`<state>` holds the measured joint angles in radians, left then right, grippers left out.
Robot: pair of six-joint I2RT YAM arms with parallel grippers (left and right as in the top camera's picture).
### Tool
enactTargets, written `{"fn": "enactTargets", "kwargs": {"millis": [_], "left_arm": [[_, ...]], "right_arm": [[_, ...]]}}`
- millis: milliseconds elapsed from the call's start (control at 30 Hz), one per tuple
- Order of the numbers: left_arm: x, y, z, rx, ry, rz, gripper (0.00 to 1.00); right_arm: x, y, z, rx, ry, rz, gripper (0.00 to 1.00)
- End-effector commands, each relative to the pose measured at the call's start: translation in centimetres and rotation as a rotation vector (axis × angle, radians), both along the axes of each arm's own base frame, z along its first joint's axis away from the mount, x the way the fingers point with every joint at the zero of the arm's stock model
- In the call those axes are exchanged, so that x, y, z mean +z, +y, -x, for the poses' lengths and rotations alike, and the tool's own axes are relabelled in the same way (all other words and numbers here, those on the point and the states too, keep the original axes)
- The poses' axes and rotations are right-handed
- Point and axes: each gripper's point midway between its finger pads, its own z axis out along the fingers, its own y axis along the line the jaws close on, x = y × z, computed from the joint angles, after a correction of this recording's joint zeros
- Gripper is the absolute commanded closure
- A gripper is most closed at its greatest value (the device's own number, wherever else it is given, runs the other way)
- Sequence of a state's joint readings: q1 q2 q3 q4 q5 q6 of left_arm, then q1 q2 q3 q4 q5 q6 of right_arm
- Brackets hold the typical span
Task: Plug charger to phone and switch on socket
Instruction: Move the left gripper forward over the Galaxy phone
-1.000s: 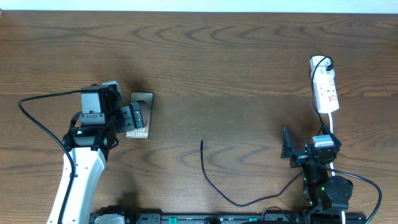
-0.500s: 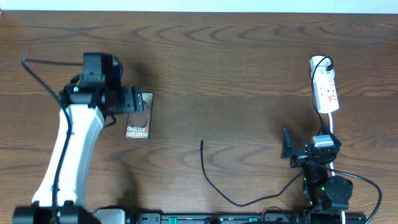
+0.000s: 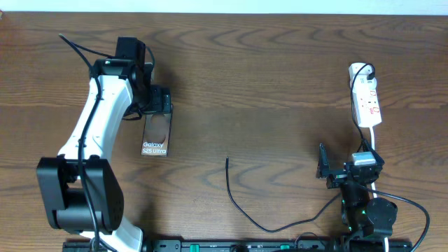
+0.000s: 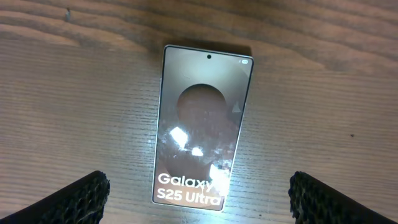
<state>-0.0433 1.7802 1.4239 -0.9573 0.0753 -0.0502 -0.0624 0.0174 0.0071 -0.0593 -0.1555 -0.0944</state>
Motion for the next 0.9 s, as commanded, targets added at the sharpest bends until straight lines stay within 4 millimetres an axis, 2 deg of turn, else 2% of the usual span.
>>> {"fn": "enactTargets", "kwargs": {"millis": [0,100,433,867], "left_arm": [[-1.1,0.0,-0.6,-0.024,0.024,-0.011,0.07],[-2.4,0.0,-0.5,-0.025,0.061,-0.011,0.07],[-3.0,0.1,-1.0,-0.023,0.044,-0.015,0.07],[-4.5,0.3,0.5,-0.024,0.093,-0.024,0.07]], "right_arm": [[-0.1,0.0,0.0,-0.004,0.001,-0.01,0.01],[-0.1,0.0,0.0,-0.004,0.001,-0.01,0.01],[-0.1,0.0,0.0,-0.003,0.001,-0.01,0.01],[-0.1,0.0,0.0,-0.004,0.001,-0.01,0.01]]}}
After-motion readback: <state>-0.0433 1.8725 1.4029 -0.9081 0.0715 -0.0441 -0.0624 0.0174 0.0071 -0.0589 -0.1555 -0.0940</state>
